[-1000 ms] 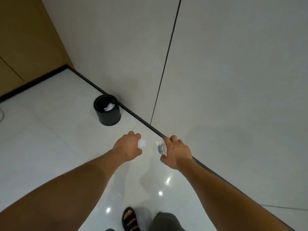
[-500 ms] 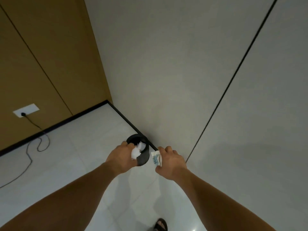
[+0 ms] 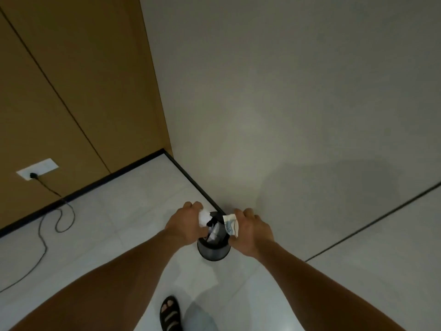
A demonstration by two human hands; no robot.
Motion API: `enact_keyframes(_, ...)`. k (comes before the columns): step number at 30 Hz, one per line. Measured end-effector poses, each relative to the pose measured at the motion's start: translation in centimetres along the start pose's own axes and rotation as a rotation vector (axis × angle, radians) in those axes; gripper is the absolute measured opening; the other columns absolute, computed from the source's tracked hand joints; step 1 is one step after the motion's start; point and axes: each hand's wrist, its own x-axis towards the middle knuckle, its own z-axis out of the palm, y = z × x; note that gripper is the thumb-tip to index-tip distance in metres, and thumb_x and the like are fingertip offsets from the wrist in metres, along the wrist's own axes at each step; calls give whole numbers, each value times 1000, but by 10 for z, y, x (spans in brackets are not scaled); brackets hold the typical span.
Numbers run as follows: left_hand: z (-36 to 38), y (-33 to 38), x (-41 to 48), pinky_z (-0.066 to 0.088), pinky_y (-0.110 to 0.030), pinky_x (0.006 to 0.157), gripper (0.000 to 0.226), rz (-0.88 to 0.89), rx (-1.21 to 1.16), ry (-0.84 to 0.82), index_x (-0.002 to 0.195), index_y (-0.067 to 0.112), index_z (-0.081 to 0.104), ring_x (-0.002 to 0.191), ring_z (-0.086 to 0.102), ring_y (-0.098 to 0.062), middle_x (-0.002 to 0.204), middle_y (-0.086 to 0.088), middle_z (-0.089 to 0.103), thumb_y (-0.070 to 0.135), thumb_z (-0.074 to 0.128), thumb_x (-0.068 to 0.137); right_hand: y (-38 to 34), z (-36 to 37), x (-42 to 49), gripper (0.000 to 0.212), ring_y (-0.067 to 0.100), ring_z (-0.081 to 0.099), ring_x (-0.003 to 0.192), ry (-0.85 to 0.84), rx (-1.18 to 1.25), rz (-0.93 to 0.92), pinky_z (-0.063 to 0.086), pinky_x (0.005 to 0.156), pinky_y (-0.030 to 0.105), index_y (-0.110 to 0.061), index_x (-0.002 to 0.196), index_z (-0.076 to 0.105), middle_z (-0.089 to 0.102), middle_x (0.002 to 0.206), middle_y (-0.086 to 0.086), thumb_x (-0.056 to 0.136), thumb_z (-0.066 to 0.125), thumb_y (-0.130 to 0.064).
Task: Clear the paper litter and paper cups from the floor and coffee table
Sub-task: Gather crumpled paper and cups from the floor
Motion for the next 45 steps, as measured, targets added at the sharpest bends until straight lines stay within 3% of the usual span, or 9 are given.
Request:
enact_keyframes(3, -13, -21, 45, 46, -30, 89, 65, 34, 3, -75, 131, 18, 44, 110, 54, -24, 123, -7, 47, 36, 75, 76, -16, 2, 34, 77, 26, 50, 111, -32, 34, 74, 47, 85, 36, -25, 144, 28, 42, 129, 5, 80, 64, -46)
enact_keyframes(7, -22, -34, 99, 49, -35, 92, 69, 79, 28, -177, 133, 18, 43, 110, 53, -25, 122, -8, 47, 35, 76, 75, -16, 7, 72, 78, 25, 50, 113, -41, 100, 158, 48, 86, 36, -26, 145, 27, 42, 131, 4, 80, 63, -47)
enact_keyframes(13, 5, -39, 179, 48, -33, 91, 73, 89, 56, -339, 134, 22, 39, 113, 51, -26, 125, -6, 45, 39, 75, 74, 10, 38, 130, 79, 23, 49, 118, -117, 228, 266, 48, 92, 33, -27, 147, 24, 41, 135, 4, 81, 60, -51)
enact_keyframes(20, 125, -70, 289, 44, -31, 97, 72, 62, 66, -506, 137, 22, 39, 119, 47, -22, 134, -4, 40, 41, 72, 75, 63, 135, 221, 72, 12, 50, 107, -205, 347, 414, 46, 84, 21, -29, 141, 29, 45, 125, -3, 81, 64, -46)
enact_keyframes(24, 217, -116, 354, 40, -32, 100, 76, 112, 131, -608, 140, 23, 36, 128, 40, -25, 143, -3, 34, 45, 70, 75, 95, 217, 275, 75, 16, 48, 114, -259, 370, 528, 45, 88, 23, -29, 146, 25, 41, 130, -2, 84, 62, -47)
enact_keyframes(28, 300, -166, 411, 42, -34, 99, 85, 187, 206, -675, 139, 25, 33, 126, 40, -25, 139, -3, 37, 50, 74, 69, 106, 303, 322, 74, 19, 49, 116, -284, 365, 642, 47, 90, 27, -28, 147, 25, 41, 133, 0, 85, 61, -47)
enact_keyframes(33, 359, -212, 437, 29, -42, 111, 115, 317, 294, -794, 151, 29, 4, 142, 18, -26, 155, -3, 16, 59, 74, 65, 93, 381, 352, 81, 25, 46, 126, -315, 368, 739, 46, 97, 34, -29, 150, 19, 34, 146, 3, 85, 60, -56)
enact_keyframes(39, 316, -233, 430, 32, -41, 110, 98, 432, 383, -764, 150, 27, 13, 143, 10, -25, 157, 2, 6, 54, 66, 73, 54, 374, 342, 78, 29, 46, 128, -279, 471, 874, 48, 98, 40, -27, 152, 17, 27, 152, 6, 89, 52, -56)
enact_keyframes(45, 223, -193, 410, 35, -40, 107, 76, 495, 444, -832, 145, 24, 24, 139, 21, -27, 154, -2, 19, 49, 59, 82, 13, 296, 293, 71, 24, 50, 121, -140, 543, 1002, 50, 94, 36, -28, 147, 26, 39, 144, 1, 87, 53, -57)
